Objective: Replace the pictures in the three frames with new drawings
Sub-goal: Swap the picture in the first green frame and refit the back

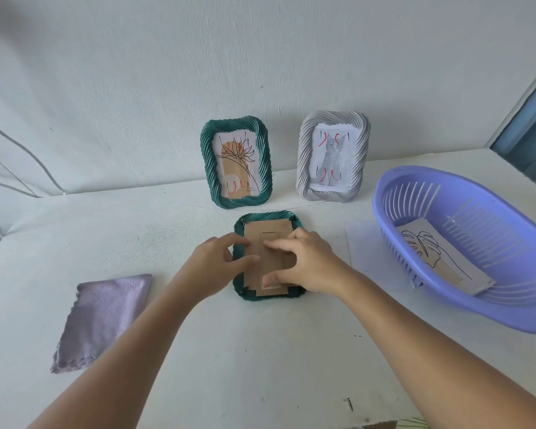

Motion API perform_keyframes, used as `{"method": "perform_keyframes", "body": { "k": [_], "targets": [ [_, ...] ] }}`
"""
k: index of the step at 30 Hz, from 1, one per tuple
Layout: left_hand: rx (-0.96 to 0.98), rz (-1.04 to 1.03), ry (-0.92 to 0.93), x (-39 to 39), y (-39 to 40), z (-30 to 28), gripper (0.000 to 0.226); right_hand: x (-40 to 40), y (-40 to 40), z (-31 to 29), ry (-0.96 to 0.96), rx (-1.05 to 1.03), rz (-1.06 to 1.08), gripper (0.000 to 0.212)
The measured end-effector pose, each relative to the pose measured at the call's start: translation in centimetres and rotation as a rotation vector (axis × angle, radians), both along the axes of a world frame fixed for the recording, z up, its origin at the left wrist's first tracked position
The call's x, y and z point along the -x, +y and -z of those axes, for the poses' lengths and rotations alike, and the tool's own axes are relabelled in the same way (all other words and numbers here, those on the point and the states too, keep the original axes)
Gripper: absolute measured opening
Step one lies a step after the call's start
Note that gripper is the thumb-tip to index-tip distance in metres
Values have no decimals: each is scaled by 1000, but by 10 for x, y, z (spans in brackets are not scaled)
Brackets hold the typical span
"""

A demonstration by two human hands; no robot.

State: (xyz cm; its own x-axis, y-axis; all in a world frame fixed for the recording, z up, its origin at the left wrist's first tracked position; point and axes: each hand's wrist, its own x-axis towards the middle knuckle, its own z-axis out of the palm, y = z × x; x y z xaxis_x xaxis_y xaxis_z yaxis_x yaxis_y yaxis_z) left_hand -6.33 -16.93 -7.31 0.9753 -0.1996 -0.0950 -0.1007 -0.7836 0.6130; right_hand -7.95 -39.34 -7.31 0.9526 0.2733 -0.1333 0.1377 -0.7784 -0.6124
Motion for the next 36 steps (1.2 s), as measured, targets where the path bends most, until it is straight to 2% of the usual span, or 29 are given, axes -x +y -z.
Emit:
{"method": "perform_keyframes", "body": {
  "k": [3, 6, 8, 20, 24, 31, 36],
  "targets": [
    [-6, -4, 40, -1, -1, 0, 49, -2, -8, -2, -8, -28, -12, 70],
    [-17, -3, 69, -2, -3, -1, 50, -2, -24, -4, -62, -57, -30, 53],
    [-9, -8, 83, -3, -4, -2, 49, -1, -33, -6, -30, -51, -70, 47],
    [-16, -22, 113, -3, -7, -4, 49, -1, -37, -11, -9, 93, -180, 43],
    [-15, -12, 131, -3, -7, -6, 48, 5, -31, -9, -67, 149, -177, 39],
    [-17, -11, 144, -4, -8, -5, 50, 11, -29, -7, -60, 107, -186, 35],
    [-9, -14, 149, -4, -8, -6, 49, 8, -36, -15, 16, 78, -182, 35]
  ]
}}
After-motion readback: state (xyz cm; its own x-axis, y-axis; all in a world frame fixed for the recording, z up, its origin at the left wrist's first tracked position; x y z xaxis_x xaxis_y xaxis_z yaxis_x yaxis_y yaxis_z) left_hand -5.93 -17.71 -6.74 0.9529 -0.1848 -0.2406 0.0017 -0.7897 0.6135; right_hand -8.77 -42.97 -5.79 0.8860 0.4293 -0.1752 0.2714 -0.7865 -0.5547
